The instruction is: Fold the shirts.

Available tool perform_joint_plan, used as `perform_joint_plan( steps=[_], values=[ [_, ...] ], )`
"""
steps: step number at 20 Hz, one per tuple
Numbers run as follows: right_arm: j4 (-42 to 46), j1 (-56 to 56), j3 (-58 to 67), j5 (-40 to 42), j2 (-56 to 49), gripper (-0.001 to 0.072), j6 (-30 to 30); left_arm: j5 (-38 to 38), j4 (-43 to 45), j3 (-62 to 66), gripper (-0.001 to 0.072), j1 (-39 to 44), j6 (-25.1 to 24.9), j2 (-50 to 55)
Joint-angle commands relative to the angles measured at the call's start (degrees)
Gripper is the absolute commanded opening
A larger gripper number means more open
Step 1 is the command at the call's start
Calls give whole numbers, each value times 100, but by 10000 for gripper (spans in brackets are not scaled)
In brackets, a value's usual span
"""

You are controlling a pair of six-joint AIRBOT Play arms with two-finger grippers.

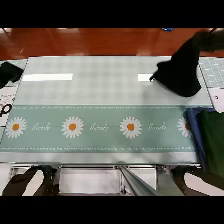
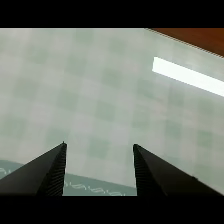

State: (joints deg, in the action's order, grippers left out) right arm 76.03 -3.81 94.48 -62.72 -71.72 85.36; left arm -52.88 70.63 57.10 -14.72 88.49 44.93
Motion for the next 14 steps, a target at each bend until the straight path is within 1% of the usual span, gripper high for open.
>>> perform_joint_plan(
  steps=[1, 3, 7, 10, 13, 14],
  values=[
    [81, 527, 776, 59, 734, 29, -92, -717, -31, -284, 509, -70, 133, -671],
    [334, 887, 1403, -13, 802, 28, 26, -715, -74, -704, 509, 96, 133, -1021],
    [343, 1582, 2295, -24, 802, 28, 177, -717, -254, -1285, 509, 225, 133, -1364],
    [297, 2332, 2315, -105, 745, 29, 267, -686, -271, -1427, 509, 225, 131, -1368],
    [96, 3252, 1998, -588, 481, 29, 407, -693, -326, -1429, 509, 225, 131, -1364],
    [129, 3574, 1882, -590, 354, 29, 474, -686, -376, -1447, 508, 225, 129, -1364]
  ],
)
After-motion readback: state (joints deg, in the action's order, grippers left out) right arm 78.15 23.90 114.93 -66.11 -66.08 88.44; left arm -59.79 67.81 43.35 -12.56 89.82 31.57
